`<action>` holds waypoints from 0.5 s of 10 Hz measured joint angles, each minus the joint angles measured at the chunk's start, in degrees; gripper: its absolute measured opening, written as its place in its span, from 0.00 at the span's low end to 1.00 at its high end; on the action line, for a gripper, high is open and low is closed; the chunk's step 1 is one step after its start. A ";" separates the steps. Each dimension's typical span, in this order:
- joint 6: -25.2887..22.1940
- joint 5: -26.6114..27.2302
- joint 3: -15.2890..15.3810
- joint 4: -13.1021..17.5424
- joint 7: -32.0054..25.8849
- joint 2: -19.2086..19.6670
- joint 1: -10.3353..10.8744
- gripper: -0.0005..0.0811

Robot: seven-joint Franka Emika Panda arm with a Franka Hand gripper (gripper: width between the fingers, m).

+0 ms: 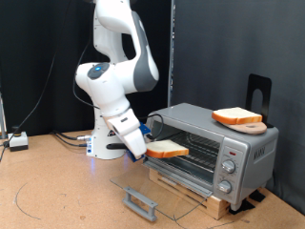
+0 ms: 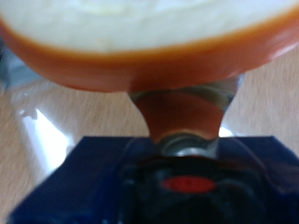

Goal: Make a piece of toast with the oven

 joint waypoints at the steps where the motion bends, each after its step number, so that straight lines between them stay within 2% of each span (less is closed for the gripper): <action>1: 1.03 1.78 1.46 -0.39 0.61 -0.06 1.23 0.49; 5: 4.34 5.08 6.15 -0.84 3.44 -0.47 4.02 0.49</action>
